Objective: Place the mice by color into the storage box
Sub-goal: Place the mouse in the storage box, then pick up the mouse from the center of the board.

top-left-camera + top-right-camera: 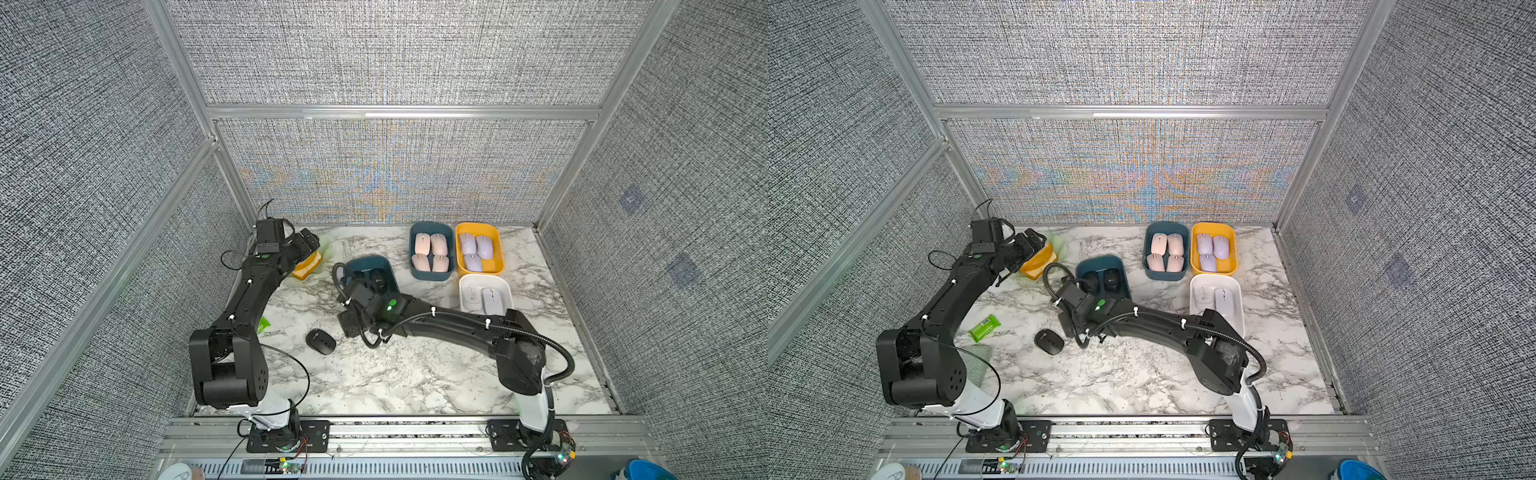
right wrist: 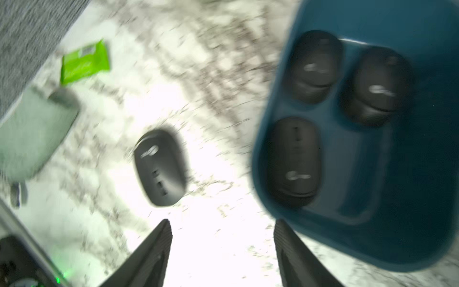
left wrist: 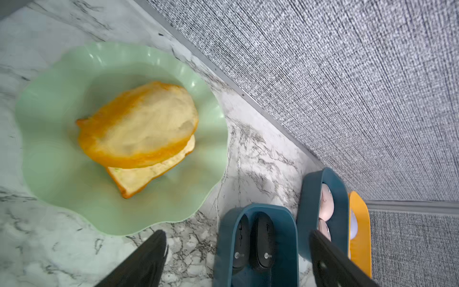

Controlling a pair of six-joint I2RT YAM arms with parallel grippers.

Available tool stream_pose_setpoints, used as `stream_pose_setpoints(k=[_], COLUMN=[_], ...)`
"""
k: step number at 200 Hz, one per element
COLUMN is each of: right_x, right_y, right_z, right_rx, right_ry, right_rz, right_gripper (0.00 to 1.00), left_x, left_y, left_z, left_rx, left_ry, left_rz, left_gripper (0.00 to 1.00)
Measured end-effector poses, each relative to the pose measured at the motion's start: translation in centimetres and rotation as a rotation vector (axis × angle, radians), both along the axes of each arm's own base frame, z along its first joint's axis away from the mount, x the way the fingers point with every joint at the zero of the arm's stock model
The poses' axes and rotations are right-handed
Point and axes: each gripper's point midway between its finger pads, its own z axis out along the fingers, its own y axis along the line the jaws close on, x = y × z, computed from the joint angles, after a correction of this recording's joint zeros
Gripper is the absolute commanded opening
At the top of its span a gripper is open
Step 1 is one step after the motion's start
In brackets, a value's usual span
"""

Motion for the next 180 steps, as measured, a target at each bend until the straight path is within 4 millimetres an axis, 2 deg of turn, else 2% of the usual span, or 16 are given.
stream_pose_setpoints(k=[20,35,119,180], right_x=[-2.5,-3.4,-2.6,-2.1], right_y=[3.0,4.5,7.6,8.9], right_z=[-0.9,-1.6,-6.2,-8.1], right_rx=[-0.031,-0.047,-0.123,-0.149], right_ry=[-0.04,-0.061,-0.082,-0.077], right_rz=[0.1,0.145,0.226,0.262], right_gripper=[0.77,0.8,0.87,0.87], left_x=[0.0,0.0,0.0,0.0], left_y=[1.6,2.1,2.5,2.5], left_z=[0.0,0.0,-0.2,-0.3], left_rx=[0.0,0.003,-0.001,-0.008], left_ry=[0.0,-0.001,0.006,0.008], left_rz=[0.037,0.05,0.061,0.061], left_gripper=[0.91,0.91,0.91,0.91])
